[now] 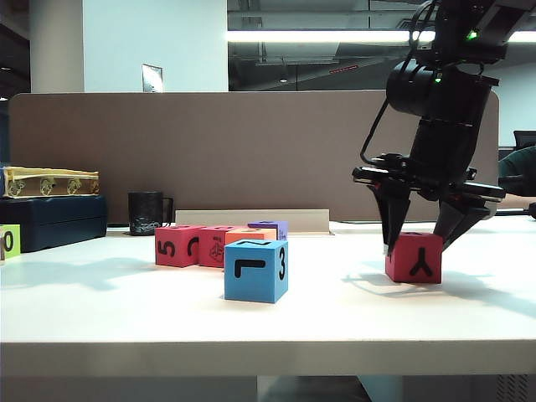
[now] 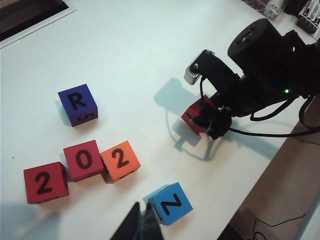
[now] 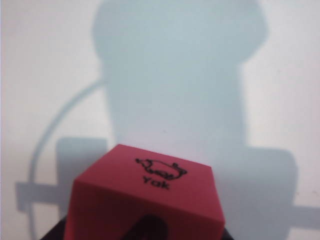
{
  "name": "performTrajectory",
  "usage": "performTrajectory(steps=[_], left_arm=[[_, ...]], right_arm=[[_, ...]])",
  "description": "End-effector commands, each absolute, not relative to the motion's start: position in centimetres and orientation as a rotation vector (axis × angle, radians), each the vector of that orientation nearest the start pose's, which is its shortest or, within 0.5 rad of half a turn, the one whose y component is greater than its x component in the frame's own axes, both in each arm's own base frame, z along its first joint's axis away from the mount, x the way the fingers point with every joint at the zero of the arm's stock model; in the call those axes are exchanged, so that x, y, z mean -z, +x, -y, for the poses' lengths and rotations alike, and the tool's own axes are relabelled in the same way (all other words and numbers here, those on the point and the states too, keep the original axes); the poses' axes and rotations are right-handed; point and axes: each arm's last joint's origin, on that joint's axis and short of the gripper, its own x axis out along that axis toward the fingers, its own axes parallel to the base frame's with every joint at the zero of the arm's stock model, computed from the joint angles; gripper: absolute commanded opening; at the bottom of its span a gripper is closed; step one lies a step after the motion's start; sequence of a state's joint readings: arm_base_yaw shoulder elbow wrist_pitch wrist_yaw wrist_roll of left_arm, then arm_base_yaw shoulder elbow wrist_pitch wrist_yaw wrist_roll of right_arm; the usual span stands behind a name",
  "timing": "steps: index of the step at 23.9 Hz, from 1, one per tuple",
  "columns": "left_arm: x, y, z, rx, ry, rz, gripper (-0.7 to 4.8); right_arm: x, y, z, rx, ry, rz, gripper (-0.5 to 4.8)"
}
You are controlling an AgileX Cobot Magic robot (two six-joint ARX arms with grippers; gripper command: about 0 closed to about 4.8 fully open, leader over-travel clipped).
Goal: Select the appropriate blocks from the scattered letter blocks on the table and arrange them in a row to spell out "2024".
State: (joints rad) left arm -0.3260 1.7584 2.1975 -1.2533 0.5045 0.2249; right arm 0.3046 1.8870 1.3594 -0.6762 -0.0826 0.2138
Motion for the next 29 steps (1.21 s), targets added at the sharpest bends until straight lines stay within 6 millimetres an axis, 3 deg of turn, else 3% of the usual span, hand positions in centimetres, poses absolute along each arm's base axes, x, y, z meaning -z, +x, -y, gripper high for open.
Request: performTrajectory(steps=[1,6,15,23,29], left_arm=[[-45.7,30.6,11.7,0.843,0.145,-0.724,-0.06],[-45.7,30.6,11.7,0.839,0.148,-0.718,-0.06],[-45.7,30.6,11.7,0.839,0.147,-0.722,-0.06],[-45.7,30.6,11.7,0.839,0.147,-0.725,-0.06],[-45.7,30.6,11.7,0.839,0.147,-0.725,-0.06]], right_arm=[[-19.3,36.3,-11.7,-0.221,0.062,-1.213,2.55],[-19.5,36.4,-12.2,-0.301,0.141,-1.204,2.37],[-20.2,36.2,-16.3,-0.441,0.113,-1.069,2.37],[-20.4,36.4,-16.8,-0.464,0.12,-1.026,2.39],[-19.3,36.7,-17.1,-0.484,0.154,-1.054,2.43]])
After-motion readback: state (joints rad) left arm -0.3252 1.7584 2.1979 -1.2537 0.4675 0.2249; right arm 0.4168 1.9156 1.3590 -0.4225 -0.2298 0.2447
